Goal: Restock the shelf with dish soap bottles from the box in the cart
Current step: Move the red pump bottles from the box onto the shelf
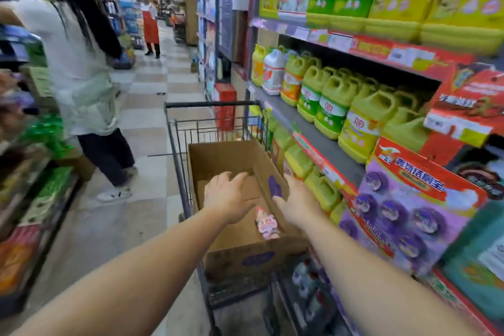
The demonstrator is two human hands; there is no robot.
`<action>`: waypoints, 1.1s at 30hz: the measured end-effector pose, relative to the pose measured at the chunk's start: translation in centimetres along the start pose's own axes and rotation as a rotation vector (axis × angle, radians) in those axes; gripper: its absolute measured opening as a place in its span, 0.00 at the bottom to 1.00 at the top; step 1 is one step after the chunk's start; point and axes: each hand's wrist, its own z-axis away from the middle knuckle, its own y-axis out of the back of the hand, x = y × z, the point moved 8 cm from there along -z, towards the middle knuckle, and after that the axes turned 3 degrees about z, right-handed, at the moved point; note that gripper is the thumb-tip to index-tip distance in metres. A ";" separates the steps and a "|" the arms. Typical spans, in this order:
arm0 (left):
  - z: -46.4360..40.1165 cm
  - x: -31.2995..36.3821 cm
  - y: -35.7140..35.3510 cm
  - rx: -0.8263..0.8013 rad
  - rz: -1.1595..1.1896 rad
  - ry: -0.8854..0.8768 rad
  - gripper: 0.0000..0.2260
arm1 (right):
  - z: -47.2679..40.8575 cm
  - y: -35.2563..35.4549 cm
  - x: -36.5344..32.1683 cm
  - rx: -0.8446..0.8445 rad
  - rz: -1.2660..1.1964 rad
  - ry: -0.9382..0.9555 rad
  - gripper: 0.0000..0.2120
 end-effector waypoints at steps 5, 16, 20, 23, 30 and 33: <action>-4.7 -2.3 -6.9 -0.159 0.038 0.070 0.36 | -5.6 -5.6 3.6 -0.109 0.026 -0.044 0.33; -13.5 -7.3 -23.3 -0.471 0.141 0.371 0.39 | -18.5 -18.9 12.2 -0.450 0.021 -0.098 0.32; -12.9 -8.6 -30.0 -0.636 0.259 0.481 0.41 | -19.0 -24.2 13.7 -0.604 -0.007 -0.152 0.34; -12.3 -9.7 -34.4 -0.732 0.431 0.628 0.43 | -19.0 -27.6 15.1 -0.663 -0.048 -0.230 0.33; -10.9 -9.0 -42.0 -0.816 0.948 0.901 0.44 | -18.9 -32.1 17.4 -0.673 -0.011 -0.378 0.33; -10.1 -7.4 -44.0 -0.844 1.131 0.974 0.37 | -19.6 -32.7 17.8 -0.674 0.049 -0.398 0.34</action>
